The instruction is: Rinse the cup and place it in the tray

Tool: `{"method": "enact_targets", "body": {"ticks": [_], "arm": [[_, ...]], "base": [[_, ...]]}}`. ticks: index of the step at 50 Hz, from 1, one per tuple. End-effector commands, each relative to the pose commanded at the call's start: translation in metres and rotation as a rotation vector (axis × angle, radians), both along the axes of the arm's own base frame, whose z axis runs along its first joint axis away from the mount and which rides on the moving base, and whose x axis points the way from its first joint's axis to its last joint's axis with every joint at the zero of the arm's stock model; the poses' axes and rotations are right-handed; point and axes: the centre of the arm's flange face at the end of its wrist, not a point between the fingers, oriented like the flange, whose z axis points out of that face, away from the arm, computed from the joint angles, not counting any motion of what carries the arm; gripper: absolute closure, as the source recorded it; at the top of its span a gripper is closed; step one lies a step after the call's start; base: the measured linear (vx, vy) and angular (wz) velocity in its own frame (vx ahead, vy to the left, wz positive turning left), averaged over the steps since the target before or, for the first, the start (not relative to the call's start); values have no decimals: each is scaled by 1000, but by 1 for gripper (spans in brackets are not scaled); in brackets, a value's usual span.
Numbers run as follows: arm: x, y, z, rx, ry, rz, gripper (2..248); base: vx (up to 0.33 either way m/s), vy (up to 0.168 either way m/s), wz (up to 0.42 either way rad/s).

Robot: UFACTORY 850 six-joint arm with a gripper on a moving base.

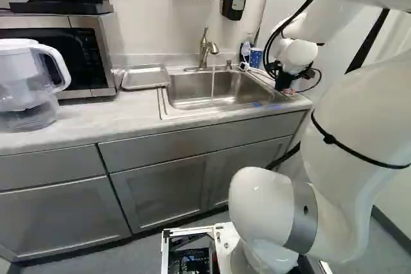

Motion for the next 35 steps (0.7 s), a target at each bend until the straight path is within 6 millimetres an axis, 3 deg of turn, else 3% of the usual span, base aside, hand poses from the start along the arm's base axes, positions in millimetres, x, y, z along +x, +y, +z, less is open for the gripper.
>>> {"method": "enact_targets", "body": {"ticks": [35], "arm": [[1, -3, 5, -43, -43, -20, 3]], "base": [[0, 0, 0]]}}
